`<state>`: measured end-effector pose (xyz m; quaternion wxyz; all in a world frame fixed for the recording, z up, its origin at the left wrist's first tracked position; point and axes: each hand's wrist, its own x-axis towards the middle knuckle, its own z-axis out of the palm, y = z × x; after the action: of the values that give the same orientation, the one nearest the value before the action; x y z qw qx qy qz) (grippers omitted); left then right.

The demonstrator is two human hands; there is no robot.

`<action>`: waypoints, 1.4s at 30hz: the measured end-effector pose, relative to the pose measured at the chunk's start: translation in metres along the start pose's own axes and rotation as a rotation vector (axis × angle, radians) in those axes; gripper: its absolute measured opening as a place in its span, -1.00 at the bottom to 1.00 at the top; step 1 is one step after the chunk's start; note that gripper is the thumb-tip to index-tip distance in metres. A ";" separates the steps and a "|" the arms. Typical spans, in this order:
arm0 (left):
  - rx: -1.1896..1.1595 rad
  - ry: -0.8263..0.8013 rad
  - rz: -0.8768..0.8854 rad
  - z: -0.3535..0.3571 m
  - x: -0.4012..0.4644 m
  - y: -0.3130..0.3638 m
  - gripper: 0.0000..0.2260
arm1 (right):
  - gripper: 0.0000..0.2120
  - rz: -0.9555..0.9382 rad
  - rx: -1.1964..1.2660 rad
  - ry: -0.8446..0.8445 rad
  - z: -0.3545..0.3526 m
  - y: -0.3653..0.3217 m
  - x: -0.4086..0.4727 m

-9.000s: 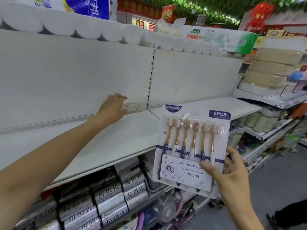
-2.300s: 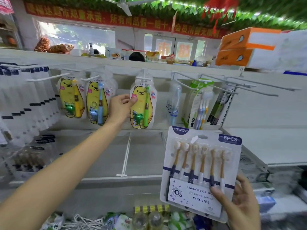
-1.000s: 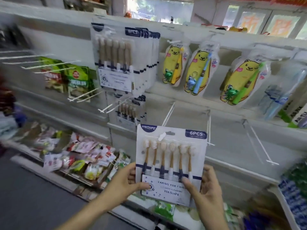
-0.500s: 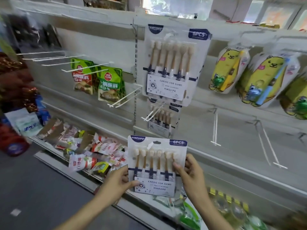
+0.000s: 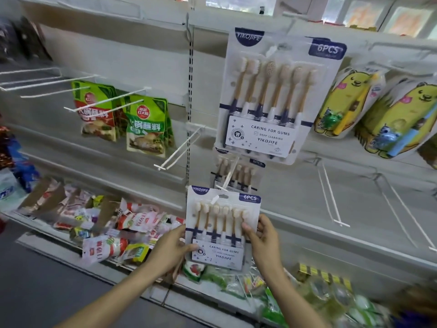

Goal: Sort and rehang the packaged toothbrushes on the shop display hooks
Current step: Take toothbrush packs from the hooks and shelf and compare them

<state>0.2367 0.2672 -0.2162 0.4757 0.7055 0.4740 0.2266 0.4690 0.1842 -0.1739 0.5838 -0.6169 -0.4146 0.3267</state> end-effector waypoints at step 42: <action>0.190 0.011 0.080 -0.010 0.203 0.014 -0.67 | -0.66 0.049 -0.307 0.330 0.024 0.008 0.166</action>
<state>0.3266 0.4494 -0.2258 0.3946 0.7646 0.4673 0.2034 0.5219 0.3432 -0.1711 0.5348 -0.7535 -0.3435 0.1683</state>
